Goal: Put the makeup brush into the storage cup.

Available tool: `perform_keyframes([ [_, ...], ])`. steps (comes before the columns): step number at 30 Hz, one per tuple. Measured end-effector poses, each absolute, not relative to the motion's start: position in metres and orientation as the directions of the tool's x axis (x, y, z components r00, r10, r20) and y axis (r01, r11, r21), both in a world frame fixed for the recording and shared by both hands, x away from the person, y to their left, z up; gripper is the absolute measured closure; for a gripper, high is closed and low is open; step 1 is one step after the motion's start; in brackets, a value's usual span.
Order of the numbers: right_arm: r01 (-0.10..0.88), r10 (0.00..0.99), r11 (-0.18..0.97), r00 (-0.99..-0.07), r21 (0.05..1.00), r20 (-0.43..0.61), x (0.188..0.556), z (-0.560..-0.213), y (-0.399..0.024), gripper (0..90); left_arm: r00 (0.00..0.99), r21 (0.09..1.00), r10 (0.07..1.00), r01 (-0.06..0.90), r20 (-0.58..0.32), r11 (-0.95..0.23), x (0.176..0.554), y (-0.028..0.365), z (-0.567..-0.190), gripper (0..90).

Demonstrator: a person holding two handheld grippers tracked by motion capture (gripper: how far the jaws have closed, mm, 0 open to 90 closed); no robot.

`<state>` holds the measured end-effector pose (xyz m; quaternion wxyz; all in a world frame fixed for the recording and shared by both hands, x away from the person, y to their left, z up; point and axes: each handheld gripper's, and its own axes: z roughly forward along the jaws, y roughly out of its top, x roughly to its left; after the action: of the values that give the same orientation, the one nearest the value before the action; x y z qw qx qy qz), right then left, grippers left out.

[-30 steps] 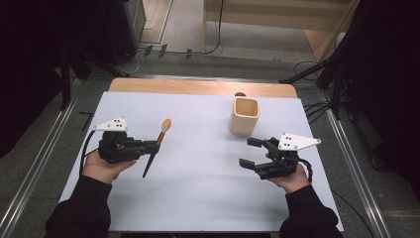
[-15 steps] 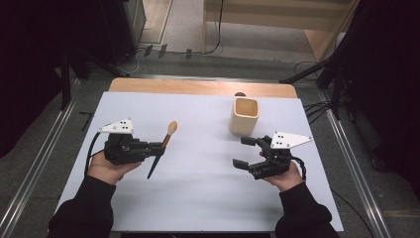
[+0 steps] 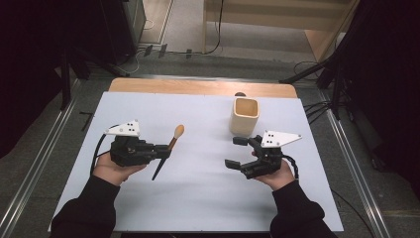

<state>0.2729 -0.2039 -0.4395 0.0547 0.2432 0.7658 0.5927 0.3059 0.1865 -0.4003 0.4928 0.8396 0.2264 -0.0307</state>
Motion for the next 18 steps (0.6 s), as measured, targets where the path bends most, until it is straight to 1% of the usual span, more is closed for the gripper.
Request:
perform_keyframes([
  [8, 0.307, 0.408, 0.184, -0.888, 0.934, 0.211, 0.275, -0.438, -0.192, 18.1, 0.91, 0.815, 0.313, 0.391, -0.272, -0.427, 0.304, 0.179, -0.402, 79.9],
  [15, 0.307, 0.382, 0.187, -0.898, 0.933, 0.219, 0.276, -0.438, -0.185, 19.0, 0.929, 0.822, 0.247, 0.362, -0.276, -0.441, 0.309, 0.167, -0.403, 79.9],
  [18, 0.307, 0.372, 0.193, -0.902, 0.932, 0.22, 0.276, -0.437, -0.181, 19.0, 0.932, 0.823, 0.239, 0.353, -0.271, -0.444, 0.308, 0.164, -0.403, 79.9],
])
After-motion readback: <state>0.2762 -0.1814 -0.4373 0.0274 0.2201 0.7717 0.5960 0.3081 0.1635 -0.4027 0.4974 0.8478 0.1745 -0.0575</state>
